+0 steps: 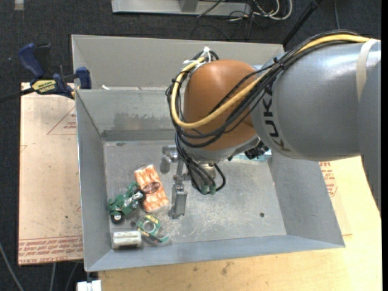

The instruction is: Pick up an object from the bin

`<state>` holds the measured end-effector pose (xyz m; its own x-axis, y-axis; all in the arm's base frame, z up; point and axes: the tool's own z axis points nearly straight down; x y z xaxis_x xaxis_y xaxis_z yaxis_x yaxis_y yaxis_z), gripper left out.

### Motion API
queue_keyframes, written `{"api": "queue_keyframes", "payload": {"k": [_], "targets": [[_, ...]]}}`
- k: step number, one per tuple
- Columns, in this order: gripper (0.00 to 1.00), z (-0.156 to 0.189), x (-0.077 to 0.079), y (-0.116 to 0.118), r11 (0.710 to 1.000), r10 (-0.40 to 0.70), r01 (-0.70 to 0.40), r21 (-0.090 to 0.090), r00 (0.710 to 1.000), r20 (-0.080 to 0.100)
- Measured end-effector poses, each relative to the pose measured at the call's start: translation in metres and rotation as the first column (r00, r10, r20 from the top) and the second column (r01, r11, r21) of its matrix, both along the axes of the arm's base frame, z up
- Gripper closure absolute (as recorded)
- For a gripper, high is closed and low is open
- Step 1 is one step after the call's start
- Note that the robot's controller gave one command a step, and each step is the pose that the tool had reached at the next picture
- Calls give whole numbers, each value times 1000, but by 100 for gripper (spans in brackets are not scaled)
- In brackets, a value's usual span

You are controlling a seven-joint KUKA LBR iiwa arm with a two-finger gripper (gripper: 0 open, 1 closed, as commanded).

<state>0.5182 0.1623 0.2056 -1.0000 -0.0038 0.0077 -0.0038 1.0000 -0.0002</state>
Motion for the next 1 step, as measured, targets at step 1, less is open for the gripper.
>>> {"api": "queue_keyframes", "payload": {"k": [1], "targets": [[0, 4, 2, -1, 1000, -3, 3, 1, 1000, 8]]}}
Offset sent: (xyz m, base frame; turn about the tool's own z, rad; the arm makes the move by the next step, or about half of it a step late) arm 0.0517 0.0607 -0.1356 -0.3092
